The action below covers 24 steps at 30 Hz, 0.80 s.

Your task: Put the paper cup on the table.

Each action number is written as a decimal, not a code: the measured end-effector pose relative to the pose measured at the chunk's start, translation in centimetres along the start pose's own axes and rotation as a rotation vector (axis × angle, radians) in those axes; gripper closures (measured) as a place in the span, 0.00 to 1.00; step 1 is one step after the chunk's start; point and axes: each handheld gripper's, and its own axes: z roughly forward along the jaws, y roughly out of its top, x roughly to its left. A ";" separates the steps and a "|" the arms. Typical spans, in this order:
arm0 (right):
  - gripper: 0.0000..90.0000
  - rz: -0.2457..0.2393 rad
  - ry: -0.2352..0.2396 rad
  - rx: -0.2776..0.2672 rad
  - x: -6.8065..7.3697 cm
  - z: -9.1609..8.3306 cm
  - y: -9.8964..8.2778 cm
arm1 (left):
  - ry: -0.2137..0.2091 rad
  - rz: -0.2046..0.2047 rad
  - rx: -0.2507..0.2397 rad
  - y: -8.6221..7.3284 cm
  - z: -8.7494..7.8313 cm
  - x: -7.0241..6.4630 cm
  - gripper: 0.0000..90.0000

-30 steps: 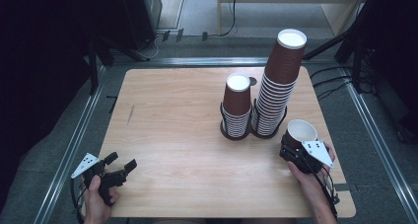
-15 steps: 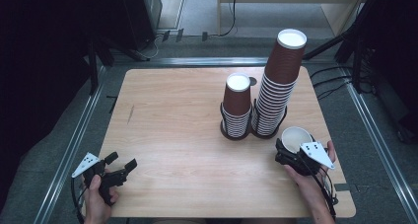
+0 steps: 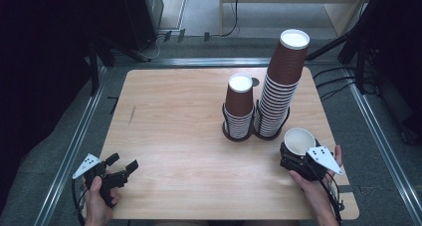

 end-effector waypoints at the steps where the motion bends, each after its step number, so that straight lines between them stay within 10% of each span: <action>1: 0.00 -0.001 0.001 -0.002 -0.1 -0.1 0.0 | 0.000 0.001 0.001 0.0 0.0 0.0 0.01; 24: 0.00 -0.038 0.005 0.006 -1.5 -2.9 -1.0 | -0.002 0.004 0.004 0.0 0.0 -0.1 0.01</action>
